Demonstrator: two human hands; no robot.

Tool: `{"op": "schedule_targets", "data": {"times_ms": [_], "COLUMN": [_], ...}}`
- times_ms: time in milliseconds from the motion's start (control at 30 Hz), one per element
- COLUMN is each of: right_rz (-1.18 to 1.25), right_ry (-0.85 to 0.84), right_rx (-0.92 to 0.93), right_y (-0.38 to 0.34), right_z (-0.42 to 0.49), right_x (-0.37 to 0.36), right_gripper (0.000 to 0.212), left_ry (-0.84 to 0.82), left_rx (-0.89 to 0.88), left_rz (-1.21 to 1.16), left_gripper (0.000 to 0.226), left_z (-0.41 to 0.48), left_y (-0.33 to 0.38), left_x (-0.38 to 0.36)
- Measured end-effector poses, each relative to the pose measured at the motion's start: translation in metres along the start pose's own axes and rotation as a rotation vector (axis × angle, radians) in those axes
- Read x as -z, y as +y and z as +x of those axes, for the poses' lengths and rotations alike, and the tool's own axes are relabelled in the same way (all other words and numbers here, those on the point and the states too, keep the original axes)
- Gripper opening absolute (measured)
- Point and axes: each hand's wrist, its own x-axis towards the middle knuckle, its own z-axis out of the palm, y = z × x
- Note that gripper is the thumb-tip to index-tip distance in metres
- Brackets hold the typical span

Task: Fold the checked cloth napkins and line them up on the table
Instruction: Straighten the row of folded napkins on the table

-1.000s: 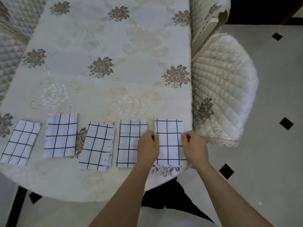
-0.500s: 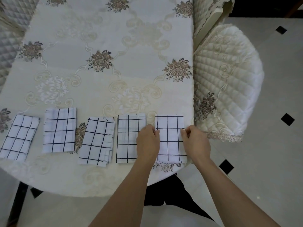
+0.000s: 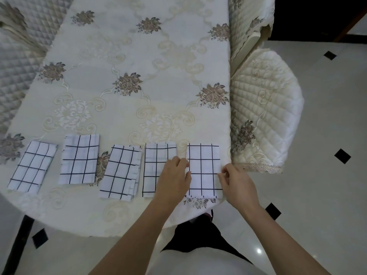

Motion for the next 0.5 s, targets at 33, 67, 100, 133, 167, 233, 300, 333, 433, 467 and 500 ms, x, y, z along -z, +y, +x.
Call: {"op": "schedule_targets", "data": {"times_ms": [33,67,100,133,167,233,300,333,433,467,500], "right_rz": [-0.007,-0.015,-0.024,-0.033,-0.039,-0.038,-0.032,-0.029,-0.033,-0.038,-0.045], "right_ry": [0.0,0.0,0.001,0.004,0.011,0.029,0.048,0.055,0.079,0.087,0.092], "right_rx": [0.014,0.024,0.033,0.042,0.05,0.063,0.08,0.088,0.121,0.14,0.163], "right_y": [0.001,0.001,0.002,0.002,0.003,0.003,0.003,0.002,-0.003,-0.005,-0.007], "right_z": [-0.004,-0.008,-0.012,-0.015,-0.018,-0.023,-0.026,-0.027,-0.028,-0.027,-0.026], "right_x": [0.001,0.001,0.001,0.0,-0.001,-0.003,-0.005,-0.006,-0.007,-0.008,-0.009], "right_gripper": [0.008,0.007,0.007,0.006,0.006,0.006,0.007,0.007,0.007,0.006,0.007], "left_ry": [-0.017,-0.037,-0.053,-0.065,-0.074,-0.083,-0.068,-0.053,0.0,0.013,0.032], "left_rx": [-0.032,-0.051,-0.065,-0.076,-0.08,-0.066,-0.044,-0.031,0.019,0.033,0.04], "left_rz": [0.017,0.032,0.047,0.062,0.072,0.076,0.071,0.071,0.103,0.11,0.115], "left_gripper": [0.017,0.018,0.018,0.018,0.017,0.017,0.017,0.019,0.027,0.029,0.031], "left_z": [-0.008,-0.015,-0.022,-0.029,-0.034,-0.045,-0.053,-0.056,-0.064,-0.066,-0.069], "left_y": [-0.002,-0.004,-0.005,-0.007,-0.009,-0.013,-0.019,-0.022,-0.031,-0.034,-0.036], "left_x": [0.0,-0.001,-0.002,-0.003,-0.004,-0.005,-0.004,-0.003,0.002,0.005,0.008]}}
